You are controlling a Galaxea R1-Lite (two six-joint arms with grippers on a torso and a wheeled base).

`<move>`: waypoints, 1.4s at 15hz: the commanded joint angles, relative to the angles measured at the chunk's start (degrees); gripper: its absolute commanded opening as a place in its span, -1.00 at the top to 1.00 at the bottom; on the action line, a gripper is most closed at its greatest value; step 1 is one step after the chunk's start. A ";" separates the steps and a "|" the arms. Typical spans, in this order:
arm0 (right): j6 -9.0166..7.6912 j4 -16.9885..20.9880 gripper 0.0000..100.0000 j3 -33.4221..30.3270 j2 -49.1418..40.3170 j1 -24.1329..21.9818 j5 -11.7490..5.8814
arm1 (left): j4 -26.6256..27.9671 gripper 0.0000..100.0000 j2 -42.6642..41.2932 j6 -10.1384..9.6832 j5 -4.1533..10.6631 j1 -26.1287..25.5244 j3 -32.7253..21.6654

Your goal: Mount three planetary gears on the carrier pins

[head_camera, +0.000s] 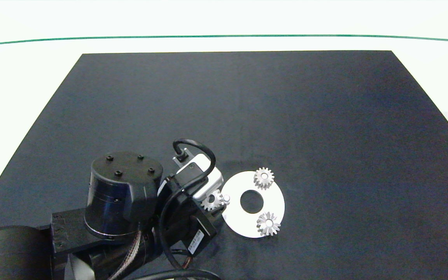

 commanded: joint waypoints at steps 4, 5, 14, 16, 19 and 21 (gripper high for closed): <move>-0.08 0.72 -1.00 0.26 0.01 0.11 -0.16 | -0.35 0.74 3.47 0.09 0.61 -1.47 -2.68; -0.08 0.72 -1.00 0.34 0.01 0.11 -0.16 | -0.26 0.74 3.47 0.18 0.61 -1.56 -2.85; -0.08 0.72 -1.00 0.96 -0.17 0.11 0.01 | -0.88 0.74 6.19 0.44 0.61 -1.47 -3.82; -0.08 0.72 -1.00 1.05 -0.61 0.11 0.01 | -0.88 0.74 6.45 0.53 0.61 -1.38 -4.35; -0.08 0.72 -1.00 1.05 -0.87 0.20 0.01 | -0.88 0.74 6.81 0.53 0.61 -1.29 -4.87; -0.08 0.72 -1.00 1.05 -0.87 0.28 0.01 | -1.32 0.74 7.25 0.53 0.61 -1.29 -4.87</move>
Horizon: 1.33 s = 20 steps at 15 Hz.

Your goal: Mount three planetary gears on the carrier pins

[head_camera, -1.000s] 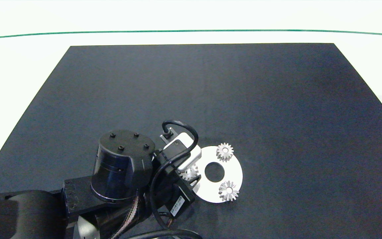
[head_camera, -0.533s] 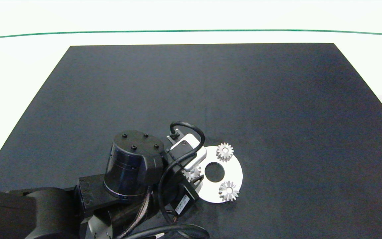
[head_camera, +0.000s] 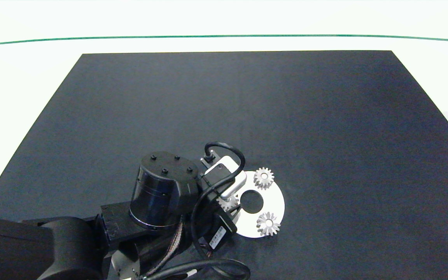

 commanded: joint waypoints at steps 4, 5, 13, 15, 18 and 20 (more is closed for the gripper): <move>-0.10 0.28 -1.00 0.00 -0.51 0.33 -0.15 | -2.15 0.74 1.67 0.12 -0.01 0.05 0.37; -0.10 0.28 -1.00 0.09 -0.68 0.50 -0.15 | -2.24 0.74 1.93 0.21 0.08 0.05 0.28; -0.10 0.28 -1.00 0.17 -0.95 0.59 -0.15 | -2.15 0.74 1.93 2.05 -0.01 0.93 -0.25; -0.10 0.28 -1.00 0.70 -1.03 0.68 -0.15 | -2.07 0.74 1.85 2.05 -0.01 1.02 -0.69; -0.10 0.28 -1.00 0.79 -1.12 0.94 -0.15 | -2.07 0.74 1.85 2.05 -0.01 1.02 -0.60; -0.10 0.28 -1.00 0.79 -1.12 0.94 -0.15 | -1.98 0.74 1.85 2.05 -0.01 1.02 -0.51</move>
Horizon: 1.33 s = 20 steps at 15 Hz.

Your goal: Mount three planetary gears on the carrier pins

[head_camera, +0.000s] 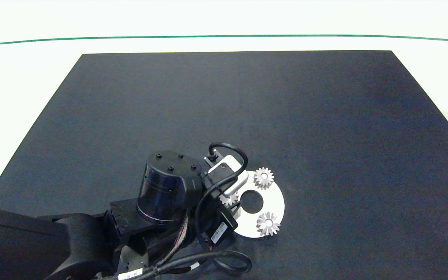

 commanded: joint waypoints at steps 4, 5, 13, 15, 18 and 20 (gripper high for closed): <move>-0.12 0.19 -1.00 0.02 0.01 0.03 -0.15 | -0.36 0.74 -0.03 -0.08 -0.02 0.00 0.68; -0.12 0.19 -1.00 0.02 0.01 0.03 -0.15 | -0.36 0.74 -0.03 -0.08 -0.02 0.00 0.68; -0.12 0.19 -1.00 0.37 0.01 -0.06 -0.15 | -0.36 0.74 0.23 -0.43 -0.29 -0.08 0.59; -0.12 0.19 -1.00 0.37 0.01 0.03 -0.15 | -0.36 0.74 0.23 -0.60 -0.38 -0.17 0.85; -0.12 0.19 -1.00 0.37 0.01 -0.06 -0.15 | -0.45 0.74 0.50 -0.87 -0.38 -0.08 1.20; -0.12 0.19 -1.00 0.37 0.10 -0.06 -0.15 | -0.62 -1.00 0.76 -0.87 -0.46 -0.17 1.29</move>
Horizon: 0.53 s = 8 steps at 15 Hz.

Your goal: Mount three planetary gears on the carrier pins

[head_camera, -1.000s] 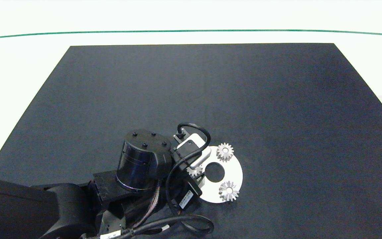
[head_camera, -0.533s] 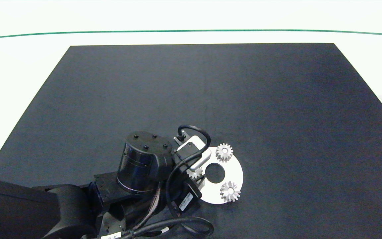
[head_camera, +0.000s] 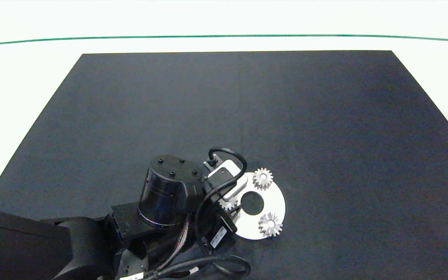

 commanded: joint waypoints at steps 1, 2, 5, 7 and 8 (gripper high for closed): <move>-0.12 0.19 -1.00 -0.01 0.04 0.09 -0.16 | -0.29 -1.00 0.35 0.12 0.08 0.03 -0.18; -0.12 0.19 -1.00 -0.01 0.04 0.00 -0.16 | -0.73 -1.00 0.35 0.12 0.08 0.03 -0.27; -0.12 0.19 -1.00 -0.01 0.12 0.09 -0.16 | -1.44 -1.00 0.35 0.21 0.08 0.11 -0.09; -0.12 0.19 -1.00 -0.01 0.04 0.00 -0.16 | -1.44 -1.00 0.17 0.21 0.08 0.11 0.17; -0.03 0.19 -1.00 -0.01 0.12 0.00 -0.16 | -1.44 -1.00 -0.18 0.21 0.08 0.20 0.44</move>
